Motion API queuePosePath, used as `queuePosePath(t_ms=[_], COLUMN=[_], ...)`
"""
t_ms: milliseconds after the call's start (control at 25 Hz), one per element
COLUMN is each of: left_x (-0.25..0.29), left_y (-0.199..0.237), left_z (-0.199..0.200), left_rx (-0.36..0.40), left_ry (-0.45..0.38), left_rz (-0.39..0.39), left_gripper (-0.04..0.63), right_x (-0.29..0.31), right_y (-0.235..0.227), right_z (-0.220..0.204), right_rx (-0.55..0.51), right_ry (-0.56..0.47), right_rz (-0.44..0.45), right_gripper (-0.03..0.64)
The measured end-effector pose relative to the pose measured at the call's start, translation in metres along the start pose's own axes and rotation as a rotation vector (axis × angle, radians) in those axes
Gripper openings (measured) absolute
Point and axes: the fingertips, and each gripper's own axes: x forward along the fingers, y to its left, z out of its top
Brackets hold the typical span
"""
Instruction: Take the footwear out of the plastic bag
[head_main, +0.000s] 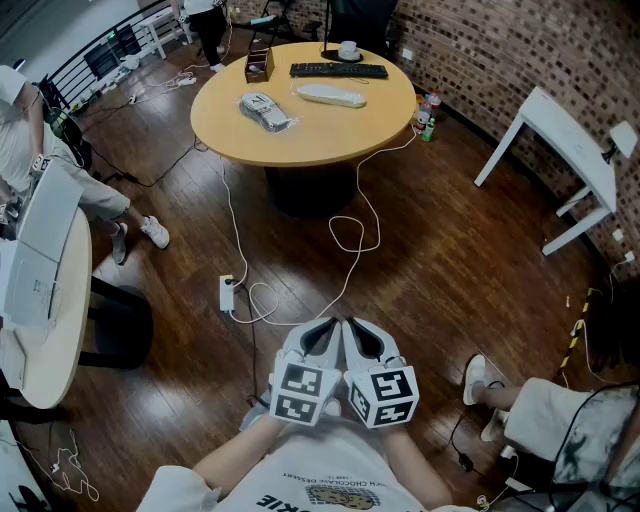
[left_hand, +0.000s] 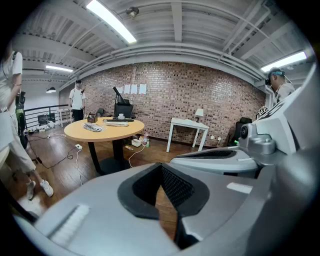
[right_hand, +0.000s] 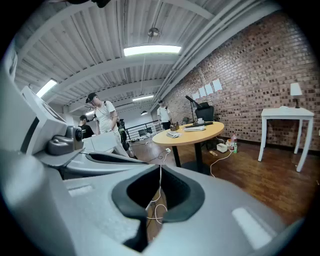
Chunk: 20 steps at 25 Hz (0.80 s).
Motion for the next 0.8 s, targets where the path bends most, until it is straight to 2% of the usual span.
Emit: queuePosePath(t_ms=[520, 800], left_x=[0.084, 0.116], left_y=[0.154, 0.203], left_z=[0.070, 0.102], left_rx=[-0.007, 0.007], left_ry=[-0.008, -0.032], left_rz=[-0.088, -0.140], left_gripper=[0.006, 0.006], right_x=[0.166, 0.221], right_y=[-0.008, -0.015], right_z=[0.081, 0.117], right_rx=[-0.006, -0.025], right_ry=[0.003, -0.008], right_rz=[-0.077, -0.129], right_gripper=[0.006, 0.006])
